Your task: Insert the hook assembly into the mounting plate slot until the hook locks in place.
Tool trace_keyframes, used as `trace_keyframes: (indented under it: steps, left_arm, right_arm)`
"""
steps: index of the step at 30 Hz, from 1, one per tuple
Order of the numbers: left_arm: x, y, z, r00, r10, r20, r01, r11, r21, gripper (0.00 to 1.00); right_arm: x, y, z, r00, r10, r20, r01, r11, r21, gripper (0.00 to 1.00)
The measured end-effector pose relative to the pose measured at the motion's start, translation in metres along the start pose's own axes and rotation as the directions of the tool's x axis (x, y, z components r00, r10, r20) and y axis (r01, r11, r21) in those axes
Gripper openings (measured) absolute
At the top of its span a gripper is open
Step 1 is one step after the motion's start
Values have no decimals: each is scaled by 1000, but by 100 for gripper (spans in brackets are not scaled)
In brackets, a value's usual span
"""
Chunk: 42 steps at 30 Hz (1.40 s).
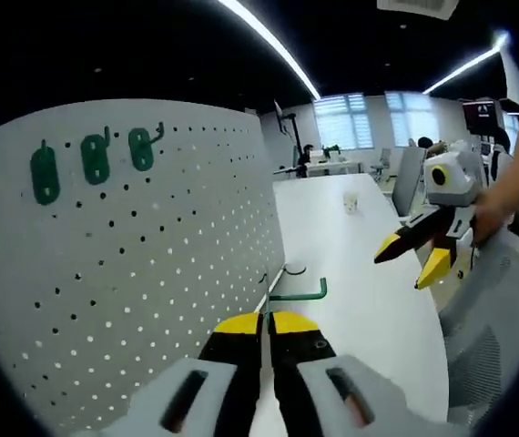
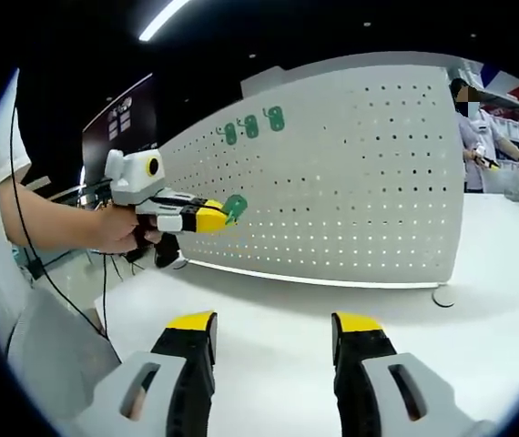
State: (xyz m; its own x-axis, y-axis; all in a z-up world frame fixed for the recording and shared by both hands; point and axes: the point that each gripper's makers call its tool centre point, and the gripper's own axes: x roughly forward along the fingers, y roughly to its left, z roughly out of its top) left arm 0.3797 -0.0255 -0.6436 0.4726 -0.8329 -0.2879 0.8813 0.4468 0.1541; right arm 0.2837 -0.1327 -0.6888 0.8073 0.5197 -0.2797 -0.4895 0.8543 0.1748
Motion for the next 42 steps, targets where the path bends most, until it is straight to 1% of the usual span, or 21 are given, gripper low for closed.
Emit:
trace_keyframes:
  steps: [4, 7, 11, 14, 15, 16, 18, 22, 25, 30, 32, 33, 34, 35, 36, 37, 38, 39, 40, 41, 42]
  left_arm:
    - [-14, -3, 8, 999, 17, 51, -13, 998, -65, 2]
    - [-26, -2, 12, 995, 49, 90, -41, 995, -87, 2]
    - [-42, -5, 20, 988, 71, 135, -57, 993, -107, 2]
    - [-54, -7, 26, 981, 91, 171, -71, 990, -118, 2]
    - [-56, -7, 28, 978, 99, 185, -74, 988, -139, 2]
    - [-60, -6, 32, 970, 117, 211, -82, 983, -167, 2]
    - [-65, -7, 32, 970, 125, 208, -95, 984, -149, 2]
    - [-71, -9, 27, 968, 140, 209, -105, 979, -173, 2]
    - [-73, -8, 25, 966, 149, 209, -109, 976, -189, 2]
    - [-71, -9, 25, 966, 152, 207, -115, 977, -181, 2]
    - [-71, -9, 24, 968, 152, 202, -116, 977, -179, 2]
    - [-70, -9, 24, 968, 152, 201, -115, 977, -181, 2]
    - [-70, -9, 24, 967, 153, 202, -116, 976, -182, 2]
    - [-70, -10, 24, 967, 154, 201, -117, 976, -183, 2]
    - [-70, -10, 24, 967, 152, 204, -115, 976, -183, 2]
    - [-70, -10, 24, 967, 152, 203, -115, 976, -183, 2]
    - [-69, -10, 24, 967, 154, 202, -117, 976, -182, 2]
    - [-69, -10, 24, 967, 154, 202, -117, 976, -183, 2]
    - [-69, -10, 24, 967, 154, 203, -117, 976, -185, 2]
    - [-68, -10, 25, 966, 156, 204, -117, 975, -187, 2]
    - [-68, -10, 24, 966, 156, 204, -118, 975, -188, 2]
  right_arm:
    - [1, 1, 0, 1000, 6, -3, -6, 1000, -6, 49]
    - [1, 3, -1, 1000, 13, -7, -13, 1000, -5, 48]
    - [1, 3, 0, 1000, 14, -4, -14, 1000, -4, 48]
    - [1, 3, 0, 1000, 16, -2, -16, 1000, -1, 48]
    - [1, 3, 0, 1000, 16, -1, -16, 1000, -3, 48]
    - [1, 3, 0, 1000, 16, 1, -16, 1000, -1, 48]
    - [1, 4, 1, 1000, 17, -1, -17, 1000, 0, 48]
    - [1, 5, 1, 1000, 20, 1, -20, 1000, 0, 48]
    - [2, 5, 0, 1000, 22, -2, -22, 1000, -2, 48]
    - [2, 4, -1, 1000, 19, -6, -19, 1000, 1, 48]
    - [1, 5, 1, 1000, 20, 3, -20, 1000, 2, 48]
    - [1, 5, 5, 1000, 23, 20, -23, 1000, 2, 48]
    - [0, 7, 12, 998, 29, 54, -30, 1000, 5, 47]
    - [-2, 9, 22, 994, 38, 102, -38, 999, 2, 46]
    - [-4, 13, 32, 989, 50, 141, -47, 998, -30, 45]
    - [-5, 17, 37, 984, 65, 166, -60, 997, -38, 44]
    - [-7, 24, 44, 975, 91, 201, -86, 996, -36, 43]
    - [-9, 27, 48, 970, 107, 221, -100, 994, -42, 42]
    - [-11, 31, 55, 959, 122, 255, -116, 992, -41, 39]
    - [-13, 31, 57, 956, 128, 266, -124, 992, -34, 37]
    - [-17, 36, 64, 939, 156, 306, -160, 987, -11, 36]
